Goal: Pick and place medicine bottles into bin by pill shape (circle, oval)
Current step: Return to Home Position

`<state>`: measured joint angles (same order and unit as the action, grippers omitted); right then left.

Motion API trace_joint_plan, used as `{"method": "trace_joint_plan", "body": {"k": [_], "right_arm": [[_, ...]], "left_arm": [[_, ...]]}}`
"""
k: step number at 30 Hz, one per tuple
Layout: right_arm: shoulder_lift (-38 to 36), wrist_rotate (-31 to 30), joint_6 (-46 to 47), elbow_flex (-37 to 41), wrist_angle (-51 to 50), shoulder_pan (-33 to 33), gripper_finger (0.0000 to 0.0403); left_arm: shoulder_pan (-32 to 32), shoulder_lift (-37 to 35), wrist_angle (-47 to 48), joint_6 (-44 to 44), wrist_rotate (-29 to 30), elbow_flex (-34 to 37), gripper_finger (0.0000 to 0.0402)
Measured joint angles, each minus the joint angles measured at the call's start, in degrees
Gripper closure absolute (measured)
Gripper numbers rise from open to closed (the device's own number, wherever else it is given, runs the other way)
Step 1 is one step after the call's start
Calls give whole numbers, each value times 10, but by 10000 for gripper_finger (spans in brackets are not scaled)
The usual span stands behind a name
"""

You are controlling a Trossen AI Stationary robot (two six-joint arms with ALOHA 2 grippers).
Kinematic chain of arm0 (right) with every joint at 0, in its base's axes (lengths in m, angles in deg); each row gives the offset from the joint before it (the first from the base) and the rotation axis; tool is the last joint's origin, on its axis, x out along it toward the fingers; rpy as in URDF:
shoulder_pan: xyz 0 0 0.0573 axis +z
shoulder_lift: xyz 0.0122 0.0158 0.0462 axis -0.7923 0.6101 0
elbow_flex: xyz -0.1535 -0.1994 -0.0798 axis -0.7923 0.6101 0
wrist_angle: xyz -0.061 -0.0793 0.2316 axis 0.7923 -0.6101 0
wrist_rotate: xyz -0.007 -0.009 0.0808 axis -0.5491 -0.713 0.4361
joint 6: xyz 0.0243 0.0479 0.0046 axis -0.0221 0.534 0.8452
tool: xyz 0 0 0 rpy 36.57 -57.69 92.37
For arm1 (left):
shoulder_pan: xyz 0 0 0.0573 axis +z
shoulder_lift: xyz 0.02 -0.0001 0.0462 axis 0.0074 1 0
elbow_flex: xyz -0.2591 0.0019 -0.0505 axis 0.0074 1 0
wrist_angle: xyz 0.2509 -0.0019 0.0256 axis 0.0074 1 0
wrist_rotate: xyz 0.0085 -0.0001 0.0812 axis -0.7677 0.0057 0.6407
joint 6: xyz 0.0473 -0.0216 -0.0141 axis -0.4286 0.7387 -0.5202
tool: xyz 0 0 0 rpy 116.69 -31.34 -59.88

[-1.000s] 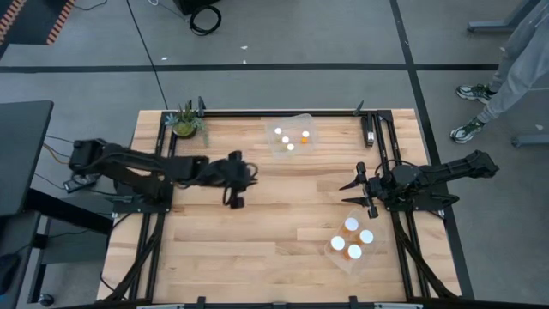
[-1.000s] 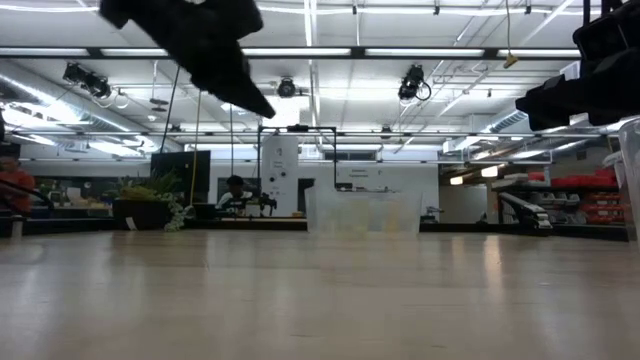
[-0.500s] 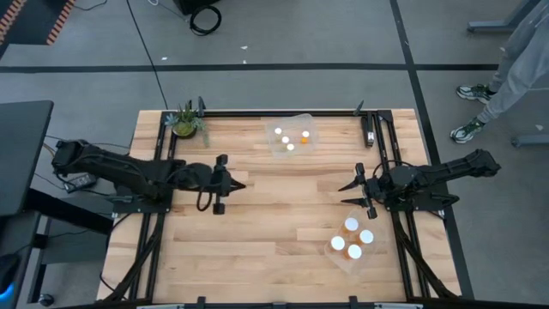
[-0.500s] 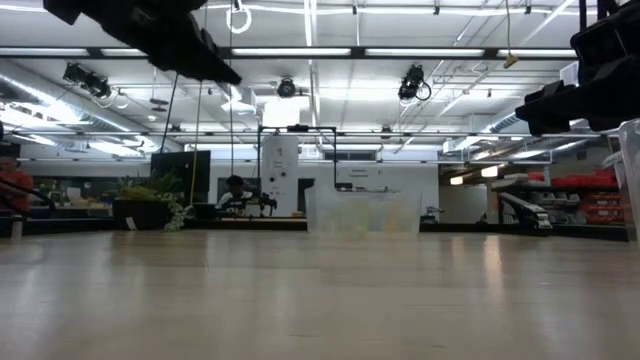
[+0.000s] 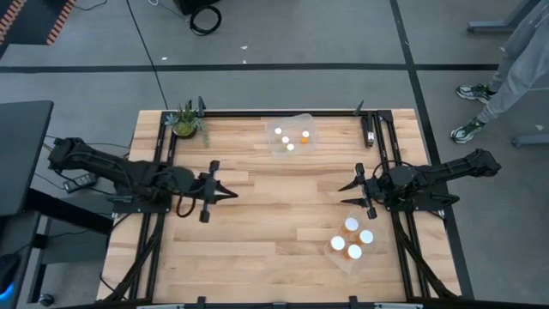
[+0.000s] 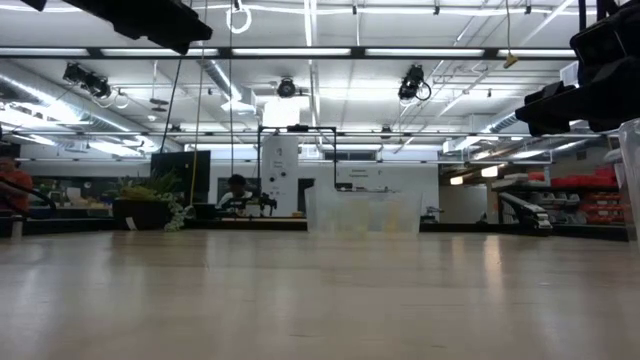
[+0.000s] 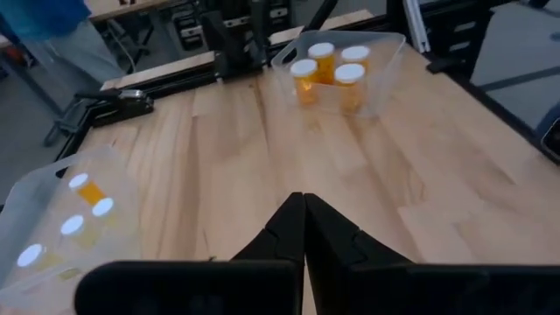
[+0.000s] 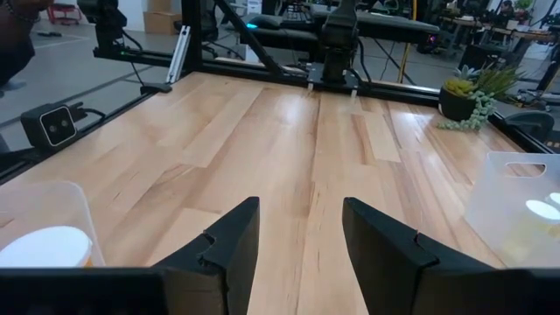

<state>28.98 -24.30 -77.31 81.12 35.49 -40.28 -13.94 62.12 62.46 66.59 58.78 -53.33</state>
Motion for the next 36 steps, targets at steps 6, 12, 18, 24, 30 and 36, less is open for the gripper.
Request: {"method": "trace_joint_plan", "body": {"k": [6, 12, 18, 24, 30, 36], "right_arm": [[0, 0, 0, 0, 0, 0, 230], [0, 0, 0, 0, 0, 0, 230], [0, 0, 0, 0, 0, 0, 230], [0, 0, 0, 0, 0, 0, 230], [0, 0, 0, 0, 0, 0, 230], [0, 0, 0, 0, 0, 0, 230]], "left_arm": [[-16, -31, -3, 5, 1, 11, 385], [-27, -41, 11, -10, 8, 11, 395], [-26, -41, 16, -9, 10, 11, 385], [-26, -41, 21, -10, 24, 11, 394], [-26, -67, 14, -8, 25, 30, 388], [-26, -141, -14, 5, 65, 105, 393]]}}
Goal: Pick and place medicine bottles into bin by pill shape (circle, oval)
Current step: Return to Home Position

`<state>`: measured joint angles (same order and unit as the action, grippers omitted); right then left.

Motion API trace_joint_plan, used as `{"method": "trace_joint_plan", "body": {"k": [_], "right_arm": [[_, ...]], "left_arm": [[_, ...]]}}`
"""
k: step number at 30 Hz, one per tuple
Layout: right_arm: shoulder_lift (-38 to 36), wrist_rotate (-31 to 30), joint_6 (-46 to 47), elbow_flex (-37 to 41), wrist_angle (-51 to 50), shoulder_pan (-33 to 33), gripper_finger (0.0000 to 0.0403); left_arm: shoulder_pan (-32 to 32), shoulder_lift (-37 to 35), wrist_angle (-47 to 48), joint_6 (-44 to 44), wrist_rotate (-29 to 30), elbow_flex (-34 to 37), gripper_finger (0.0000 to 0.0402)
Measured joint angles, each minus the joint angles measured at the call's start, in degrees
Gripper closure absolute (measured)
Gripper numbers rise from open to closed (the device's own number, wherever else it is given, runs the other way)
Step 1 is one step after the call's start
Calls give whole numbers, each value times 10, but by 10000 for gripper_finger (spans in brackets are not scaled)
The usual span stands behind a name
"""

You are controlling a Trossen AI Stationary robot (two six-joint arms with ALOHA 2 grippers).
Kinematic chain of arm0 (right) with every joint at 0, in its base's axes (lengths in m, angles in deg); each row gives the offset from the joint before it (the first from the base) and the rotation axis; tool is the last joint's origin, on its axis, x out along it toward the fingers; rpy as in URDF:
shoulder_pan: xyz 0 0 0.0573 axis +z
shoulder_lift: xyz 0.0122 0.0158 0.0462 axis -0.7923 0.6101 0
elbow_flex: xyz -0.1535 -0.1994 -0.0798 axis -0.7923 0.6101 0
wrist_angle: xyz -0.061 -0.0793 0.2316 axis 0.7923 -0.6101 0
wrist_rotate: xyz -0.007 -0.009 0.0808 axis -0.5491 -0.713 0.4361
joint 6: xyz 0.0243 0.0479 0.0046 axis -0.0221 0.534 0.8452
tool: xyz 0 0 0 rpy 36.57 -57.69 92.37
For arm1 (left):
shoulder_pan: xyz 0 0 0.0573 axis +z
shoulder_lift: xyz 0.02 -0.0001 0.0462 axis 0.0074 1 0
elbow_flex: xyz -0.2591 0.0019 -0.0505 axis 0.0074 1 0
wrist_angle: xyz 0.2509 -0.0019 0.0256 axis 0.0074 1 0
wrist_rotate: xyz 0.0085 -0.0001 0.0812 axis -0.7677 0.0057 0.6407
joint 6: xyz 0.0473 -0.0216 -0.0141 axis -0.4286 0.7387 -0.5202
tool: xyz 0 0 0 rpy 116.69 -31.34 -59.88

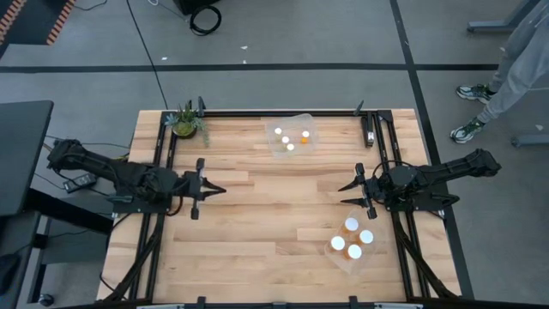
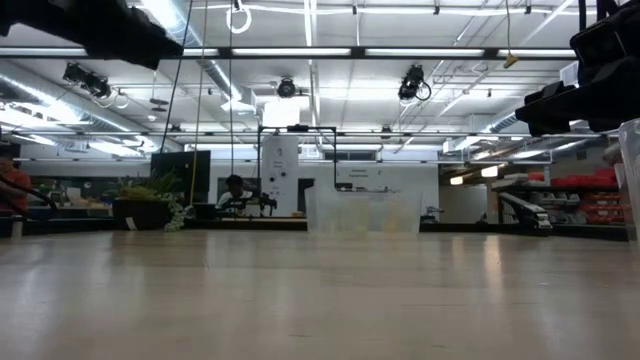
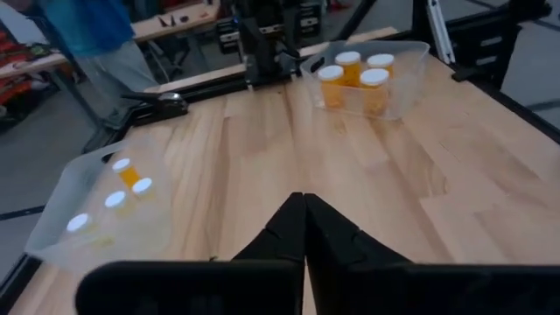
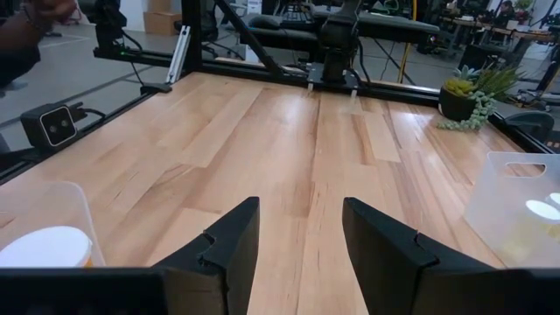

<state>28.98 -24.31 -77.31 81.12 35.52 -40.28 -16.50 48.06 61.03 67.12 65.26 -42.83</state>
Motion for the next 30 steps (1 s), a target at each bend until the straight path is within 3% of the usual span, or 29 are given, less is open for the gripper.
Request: {"method": "trace_joint_plan", "body": {"k": [12, 30], "right_arm": [[0, 0, 0, 0, 0, 0, 230], [0, 0, 0, 0, 0, 0, 230]], "left_arm": [[4, -180, 31, 5, 16, 85, 394], [4, -352, 79, -11, 46, 159, 393]]}}
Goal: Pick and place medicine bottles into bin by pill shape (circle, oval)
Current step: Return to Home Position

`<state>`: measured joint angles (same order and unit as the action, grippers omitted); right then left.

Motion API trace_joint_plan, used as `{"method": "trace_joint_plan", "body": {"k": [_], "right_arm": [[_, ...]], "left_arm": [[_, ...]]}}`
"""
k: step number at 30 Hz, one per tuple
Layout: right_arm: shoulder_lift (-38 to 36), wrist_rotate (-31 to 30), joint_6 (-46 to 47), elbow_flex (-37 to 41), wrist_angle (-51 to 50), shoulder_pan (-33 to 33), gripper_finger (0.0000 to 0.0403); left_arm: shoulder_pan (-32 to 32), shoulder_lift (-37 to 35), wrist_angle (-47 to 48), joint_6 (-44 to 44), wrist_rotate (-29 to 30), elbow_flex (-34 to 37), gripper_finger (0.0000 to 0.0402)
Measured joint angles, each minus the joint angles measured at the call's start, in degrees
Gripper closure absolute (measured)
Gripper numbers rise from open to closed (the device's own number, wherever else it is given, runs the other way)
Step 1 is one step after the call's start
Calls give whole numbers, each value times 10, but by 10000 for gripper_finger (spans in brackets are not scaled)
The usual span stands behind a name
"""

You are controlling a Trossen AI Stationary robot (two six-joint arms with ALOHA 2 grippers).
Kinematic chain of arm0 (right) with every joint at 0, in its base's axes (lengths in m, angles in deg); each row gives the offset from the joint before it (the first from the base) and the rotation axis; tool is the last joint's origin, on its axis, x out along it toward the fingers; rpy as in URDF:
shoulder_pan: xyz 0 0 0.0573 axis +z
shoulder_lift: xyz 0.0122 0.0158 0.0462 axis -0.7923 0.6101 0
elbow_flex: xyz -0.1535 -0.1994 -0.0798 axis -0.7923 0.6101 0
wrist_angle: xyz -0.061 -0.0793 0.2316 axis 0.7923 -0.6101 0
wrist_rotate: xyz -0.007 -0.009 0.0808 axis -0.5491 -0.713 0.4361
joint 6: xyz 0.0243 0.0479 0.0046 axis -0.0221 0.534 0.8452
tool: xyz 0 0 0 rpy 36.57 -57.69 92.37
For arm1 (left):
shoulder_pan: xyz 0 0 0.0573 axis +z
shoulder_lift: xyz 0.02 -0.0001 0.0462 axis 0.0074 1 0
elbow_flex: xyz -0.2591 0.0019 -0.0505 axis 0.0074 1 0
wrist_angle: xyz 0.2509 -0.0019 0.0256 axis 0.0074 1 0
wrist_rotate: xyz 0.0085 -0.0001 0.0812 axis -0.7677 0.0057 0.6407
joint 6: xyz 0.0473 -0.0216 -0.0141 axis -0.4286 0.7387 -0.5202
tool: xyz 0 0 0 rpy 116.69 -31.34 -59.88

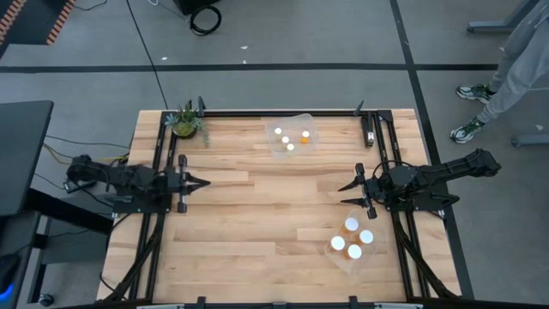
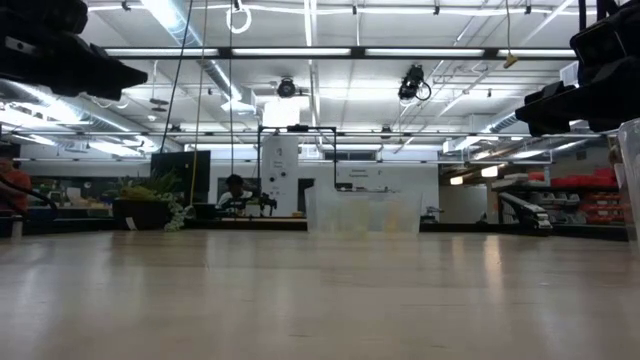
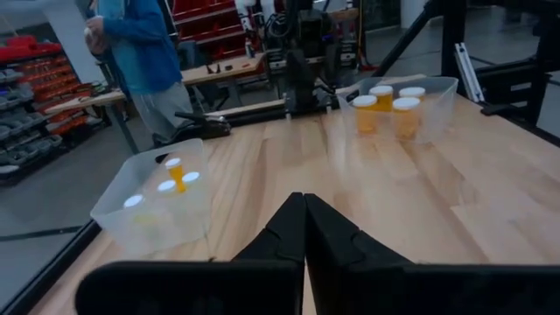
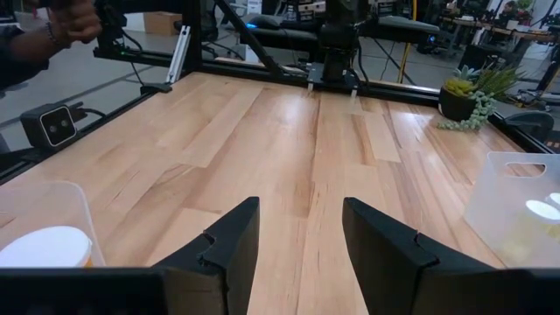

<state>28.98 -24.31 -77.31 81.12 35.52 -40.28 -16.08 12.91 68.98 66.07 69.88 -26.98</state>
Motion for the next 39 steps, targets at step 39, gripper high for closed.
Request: {"method": "trace_joint_plan", "body": {"k": [39], "right_arm": [[0, 0, 0, 0, 0, 0, 230]], "left_arm": [[29, -12, -114, -26, 33, 62, 362]]}}
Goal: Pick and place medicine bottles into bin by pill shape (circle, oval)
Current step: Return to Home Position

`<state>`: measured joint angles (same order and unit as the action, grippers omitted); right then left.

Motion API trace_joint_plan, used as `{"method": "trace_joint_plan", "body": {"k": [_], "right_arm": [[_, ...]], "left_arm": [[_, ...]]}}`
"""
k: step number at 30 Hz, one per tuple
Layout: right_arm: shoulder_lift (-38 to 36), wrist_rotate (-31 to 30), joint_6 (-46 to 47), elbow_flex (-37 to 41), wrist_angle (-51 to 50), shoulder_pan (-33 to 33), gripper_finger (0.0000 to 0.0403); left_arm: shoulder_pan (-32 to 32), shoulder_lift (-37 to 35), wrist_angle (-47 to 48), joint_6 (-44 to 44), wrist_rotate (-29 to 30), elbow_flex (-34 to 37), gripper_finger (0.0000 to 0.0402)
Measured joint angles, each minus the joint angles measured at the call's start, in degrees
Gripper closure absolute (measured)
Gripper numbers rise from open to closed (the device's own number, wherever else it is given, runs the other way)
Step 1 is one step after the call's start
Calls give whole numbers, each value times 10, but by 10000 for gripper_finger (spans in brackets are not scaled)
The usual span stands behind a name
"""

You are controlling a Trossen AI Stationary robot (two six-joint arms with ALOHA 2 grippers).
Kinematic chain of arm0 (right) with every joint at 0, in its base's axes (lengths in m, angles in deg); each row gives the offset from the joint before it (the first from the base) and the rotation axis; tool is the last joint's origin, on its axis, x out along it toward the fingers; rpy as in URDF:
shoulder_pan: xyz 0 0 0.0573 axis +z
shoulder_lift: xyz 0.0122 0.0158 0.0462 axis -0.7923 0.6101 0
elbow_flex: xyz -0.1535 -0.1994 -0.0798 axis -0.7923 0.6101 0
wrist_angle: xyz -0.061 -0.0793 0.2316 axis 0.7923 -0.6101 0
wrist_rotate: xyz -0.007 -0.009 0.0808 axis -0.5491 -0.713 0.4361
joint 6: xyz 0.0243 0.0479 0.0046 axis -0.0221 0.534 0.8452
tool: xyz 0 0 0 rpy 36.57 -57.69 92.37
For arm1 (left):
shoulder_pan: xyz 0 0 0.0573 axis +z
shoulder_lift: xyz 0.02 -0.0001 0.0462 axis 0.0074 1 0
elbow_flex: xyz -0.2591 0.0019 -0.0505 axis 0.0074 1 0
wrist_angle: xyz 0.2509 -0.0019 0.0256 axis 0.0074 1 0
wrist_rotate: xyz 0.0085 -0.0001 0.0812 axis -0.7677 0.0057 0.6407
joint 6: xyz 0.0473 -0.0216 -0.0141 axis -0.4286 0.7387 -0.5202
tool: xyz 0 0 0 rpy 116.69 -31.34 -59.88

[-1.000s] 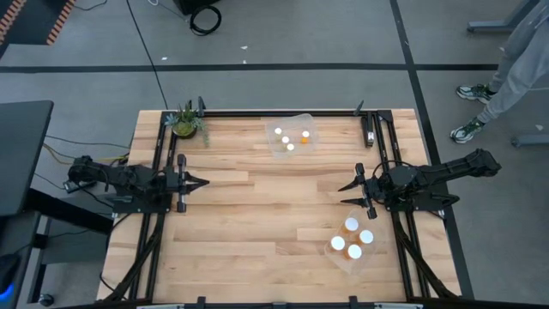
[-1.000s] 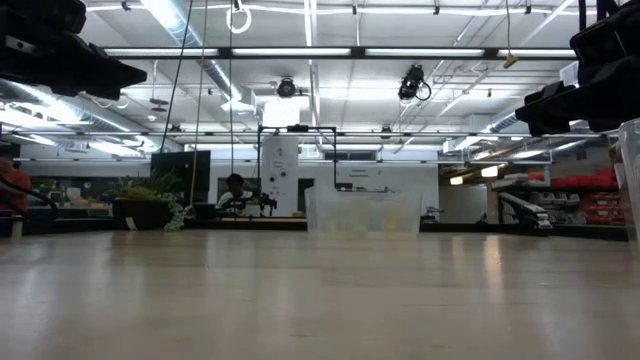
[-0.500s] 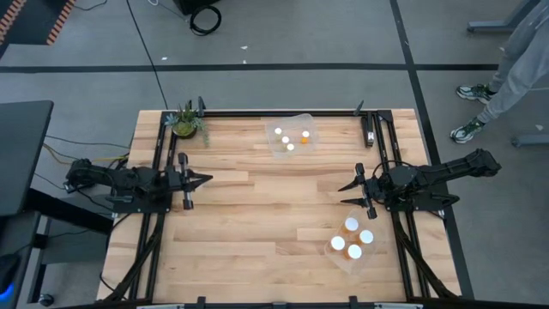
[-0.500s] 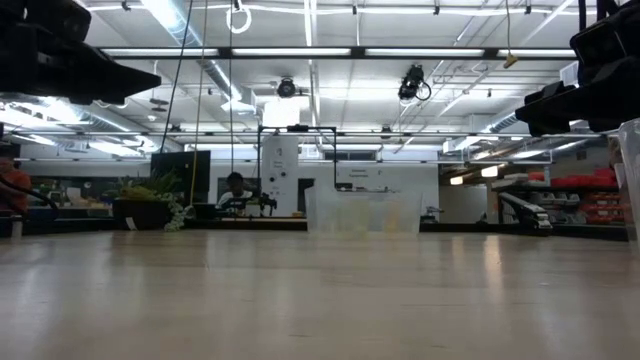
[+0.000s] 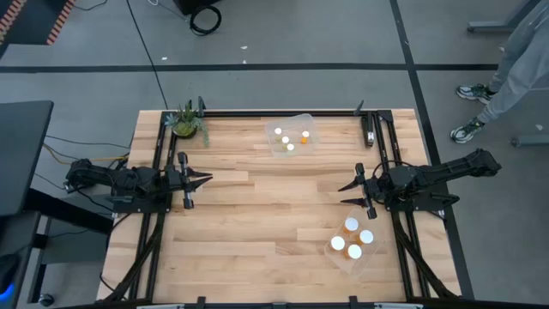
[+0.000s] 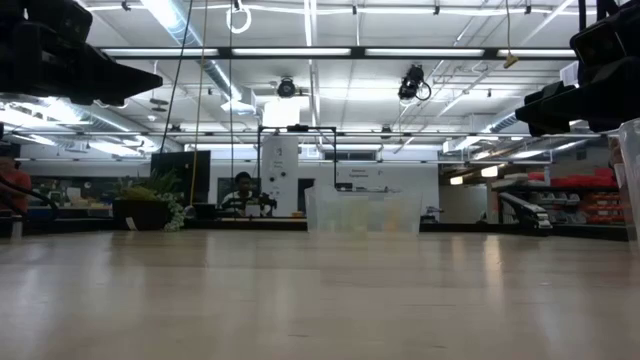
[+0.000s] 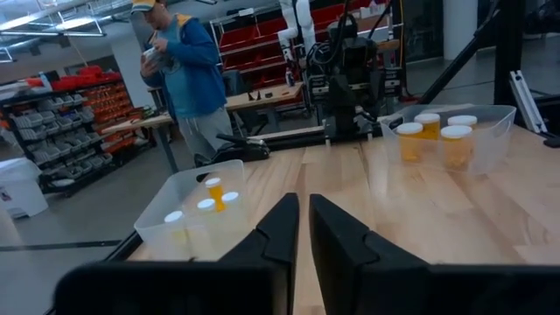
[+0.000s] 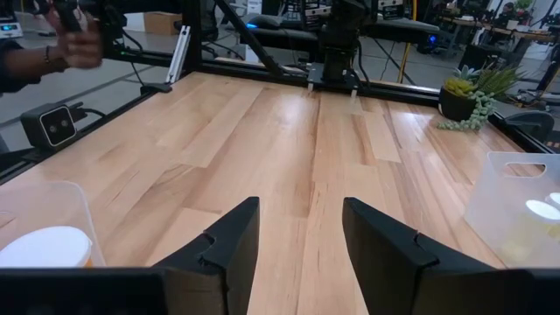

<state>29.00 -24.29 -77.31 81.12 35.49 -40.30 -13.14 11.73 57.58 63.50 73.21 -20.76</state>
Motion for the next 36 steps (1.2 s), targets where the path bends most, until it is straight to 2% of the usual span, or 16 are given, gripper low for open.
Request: {"method": "trace_joint_plan", "body": {"k": [12, 23, 36], "right_arm": [[-2, 0, 0, 0, 0, 0, 230], [-111, 0, 0, -1, -1, 0, 230], [-94, 0, 0, -1, -1, 0, 230]], "left_arm": [[0, 0, -2, 3, 0, 0, 367], [0, 0, -2, 3, 0, 0, 370], [0, 0, -2, 3, 0, 0, 361]]}}
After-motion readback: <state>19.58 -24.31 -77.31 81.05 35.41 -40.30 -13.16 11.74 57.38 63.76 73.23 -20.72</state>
